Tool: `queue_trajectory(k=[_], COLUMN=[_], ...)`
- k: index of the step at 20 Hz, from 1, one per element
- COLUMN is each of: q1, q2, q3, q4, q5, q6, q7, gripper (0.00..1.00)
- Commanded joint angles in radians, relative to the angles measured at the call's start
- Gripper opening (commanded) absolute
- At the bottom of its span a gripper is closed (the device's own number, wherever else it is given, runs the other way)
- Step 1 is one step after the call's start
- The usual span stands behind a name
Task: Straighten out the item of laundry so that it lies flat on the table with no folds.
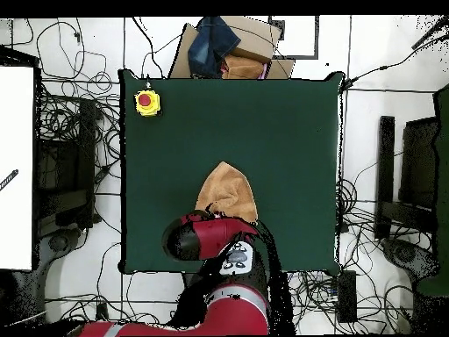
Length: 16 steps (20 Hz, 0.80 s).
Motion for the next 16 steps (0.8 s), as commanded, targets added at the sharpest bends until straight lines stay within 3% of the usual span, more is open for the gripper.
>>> queue_trajectory(k=[1, 6, 9, 16], q1=[-0.034, -0.07, -0.099, -0.178], q2=[-0.109, -0.108, -0.166, -0.275], q3=[0.069, 0.101, 0.128, 0.228], q4=[-0.08, -0.152, -0.176, -0.204], q5=[0.047, 0.049, 0.051, 0.05], q6=[0.157, 0.308, 0.459, 0.666], q7=[0.087, 0.03, -0.025, -0.11], gripper=[0.0, 0.0, 0.0, 0.0])
